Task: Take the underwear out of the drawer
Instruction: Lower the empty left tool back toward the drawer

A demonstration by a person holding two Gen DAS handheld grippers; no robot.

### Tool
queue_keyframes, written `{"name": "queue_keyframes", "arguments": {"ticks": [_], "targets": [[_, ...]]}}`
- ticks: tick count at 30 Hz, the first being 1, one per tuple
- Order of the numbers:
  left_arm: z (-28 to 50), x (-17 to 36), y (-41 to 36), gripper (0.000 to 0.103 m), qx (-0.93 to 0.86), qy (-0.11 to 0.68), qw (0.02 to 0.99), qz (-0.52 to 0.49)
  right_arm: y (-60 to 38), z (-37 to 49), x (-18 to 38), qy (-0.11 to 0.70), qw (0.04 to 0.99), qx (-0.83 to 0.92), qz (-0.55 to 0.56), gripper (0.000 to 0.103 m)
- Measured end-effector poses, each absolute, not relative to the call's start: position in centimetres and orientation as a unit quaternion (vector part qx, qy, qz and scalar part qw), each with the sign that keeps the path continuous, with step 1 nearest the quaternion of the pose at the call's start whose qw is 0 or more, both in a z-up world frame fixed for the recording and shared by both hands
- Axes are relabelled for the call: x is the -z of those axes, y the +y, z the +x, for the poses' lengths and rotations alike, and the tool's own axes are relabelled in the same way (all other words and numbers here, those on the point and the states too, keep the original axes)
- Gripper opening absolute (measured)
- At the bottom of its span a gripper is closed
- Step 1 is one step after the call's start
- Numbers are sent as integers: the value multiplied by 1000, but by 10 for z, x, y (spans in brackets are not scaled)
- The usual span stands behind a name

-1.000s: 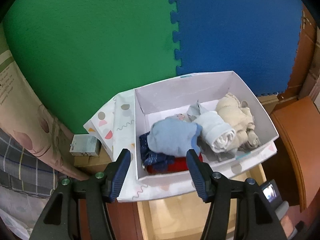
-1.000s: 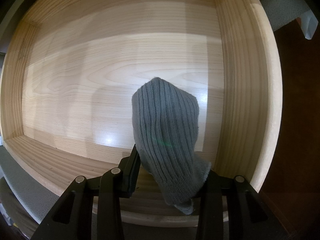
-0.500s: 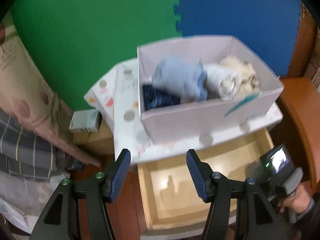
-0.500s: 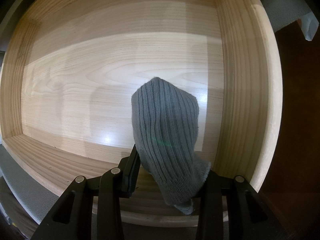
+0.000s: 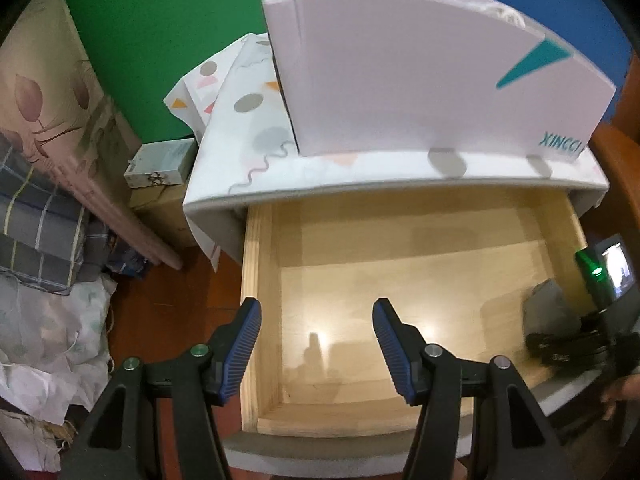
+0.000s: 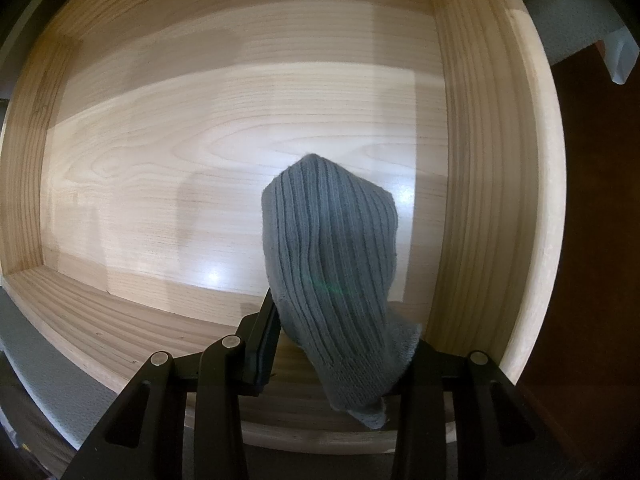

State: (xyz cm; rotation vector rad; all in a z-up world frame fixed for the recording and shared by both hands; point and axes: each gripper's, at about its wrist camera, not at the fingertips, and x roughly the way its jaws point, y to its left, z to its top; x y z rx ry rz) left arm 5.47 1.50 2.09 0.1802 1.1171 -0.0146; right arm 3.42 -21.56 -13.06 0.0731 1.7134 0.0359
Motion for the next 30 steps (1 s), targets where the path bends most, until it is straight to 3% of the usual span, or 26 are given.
{"name": "queue_keyframes", "arguments": {"ticks": [16, 30], "targets": [[42, -3, 28, 59, -38, 504, 861, 48, -211, 22, 117, 730, 683, -20, 25, 29], [43, -5, 35, 59, -24, 503, 864, 19, -217, -3, 30, 649, 757, -59, 41, 29]]}}
